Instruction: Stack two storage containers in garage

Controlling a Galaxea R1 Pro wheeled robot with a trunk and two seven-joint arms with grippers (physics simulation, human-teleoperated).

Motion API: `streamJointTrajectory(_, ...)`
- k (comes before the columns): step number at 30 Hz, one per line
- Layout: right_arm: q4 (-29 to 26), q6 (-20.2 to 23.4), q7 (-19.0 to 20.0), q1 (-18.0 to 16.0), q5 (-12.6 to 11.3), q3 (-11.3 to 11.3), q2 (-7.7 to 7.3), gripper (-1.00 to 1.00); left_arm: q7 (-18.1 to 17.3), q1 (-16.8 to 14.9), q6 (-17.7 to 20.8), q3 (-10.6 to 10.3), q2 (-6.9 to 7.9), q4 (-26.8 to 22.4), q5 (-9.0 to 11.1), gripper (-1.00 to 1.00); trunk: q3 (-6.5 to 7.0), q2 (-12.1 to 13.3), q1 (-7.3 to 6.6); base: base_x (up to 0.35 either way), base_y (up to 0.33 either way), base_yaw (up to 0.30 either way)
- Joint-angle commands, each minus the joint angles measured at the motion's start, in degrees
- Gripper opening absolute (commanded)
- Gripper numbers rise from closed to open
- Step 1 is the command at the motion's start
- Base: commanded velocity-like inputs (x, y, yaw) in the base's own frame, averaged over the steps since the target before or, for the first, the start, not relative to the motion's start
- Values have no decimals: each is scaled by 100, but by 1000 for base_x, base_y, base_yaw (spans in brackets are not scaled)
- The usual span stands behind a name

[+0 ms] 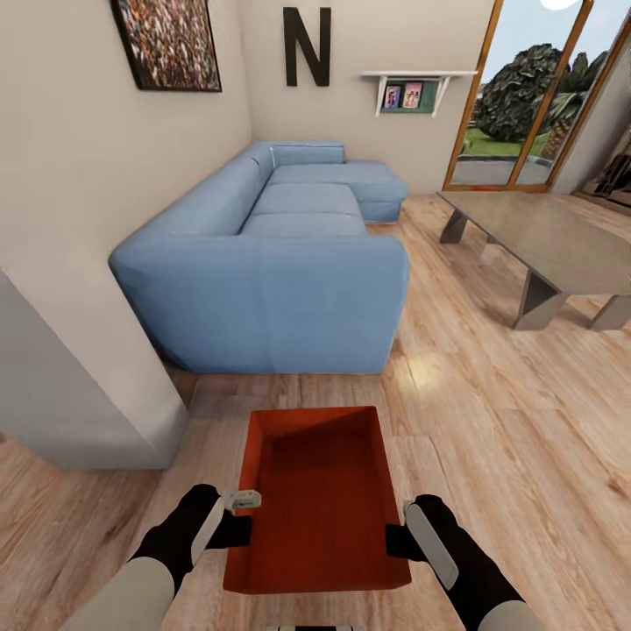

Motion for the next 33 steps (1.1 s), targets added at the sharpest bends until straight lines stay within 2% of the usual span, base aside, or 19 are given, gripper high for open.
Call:
streamJointTrajectory(1, -13, -56, -40, -8, -134, -8, -4, -100, 33, 3, 28, -9, 6, -3, 22, -100, 23, 40, -23, 0, 0, 0)
streamJointTrajectory(33, 21, -56, -31, -8, -134, -10, -12, -100, 33, 3, 28, -13, 3, -3, 22, -100, 878, 1323, -726, 0, 0, 0)
